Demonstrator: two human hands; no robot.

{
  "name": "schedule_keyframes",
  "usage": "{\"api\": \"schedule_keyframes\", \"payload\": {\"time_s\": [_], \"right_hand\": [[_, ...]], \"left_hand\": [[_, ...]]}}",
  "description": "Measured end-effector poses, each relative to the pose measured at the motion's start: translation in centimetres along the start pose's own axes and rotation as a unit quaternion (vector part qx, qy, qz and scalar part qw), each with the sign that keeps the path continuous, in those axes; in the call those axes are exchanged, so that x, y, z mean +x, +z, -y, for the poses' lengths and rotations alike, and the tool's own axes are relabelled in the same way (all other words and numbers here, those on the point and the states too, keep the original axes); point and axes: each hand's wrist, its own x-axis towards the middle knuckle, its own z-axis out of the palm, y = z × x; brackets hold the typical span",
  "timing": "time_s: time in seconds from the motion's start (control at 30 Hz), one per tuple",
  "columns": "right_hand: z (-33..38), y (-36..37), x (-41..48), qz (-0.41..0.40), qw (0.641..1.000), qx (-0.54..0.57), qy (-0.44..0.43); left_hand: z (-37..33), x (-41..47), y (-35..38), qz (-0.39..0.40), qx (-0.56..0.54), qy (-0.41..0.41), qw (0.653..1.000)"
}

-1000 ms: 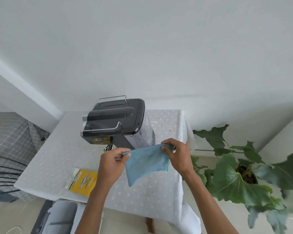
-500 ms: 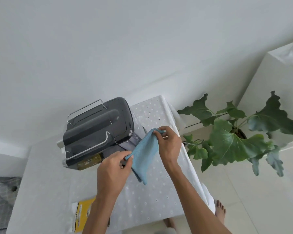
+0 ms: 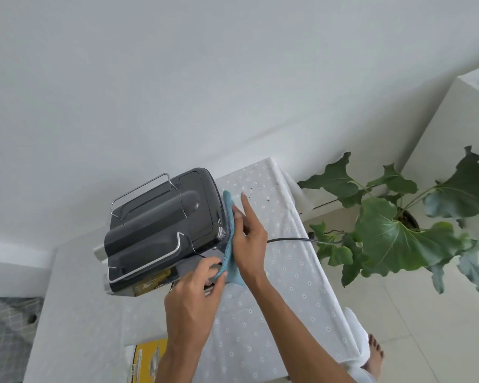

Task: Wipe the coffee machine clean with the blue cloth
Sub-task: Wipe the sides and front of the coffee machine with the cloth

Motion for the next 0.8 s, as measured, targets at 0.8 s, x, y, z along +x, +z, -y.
{"api": "schedule_keyframes", "payload": {"time_s": [0.8], "right_hand": [[-1.1, 0.3, 0.2, 0.165, 0.986, -0.028, 0.016]], "left_hand": [[3.8, 14.4, -4.5, 0.228, 0.092, 0.059, 0.968]]}}
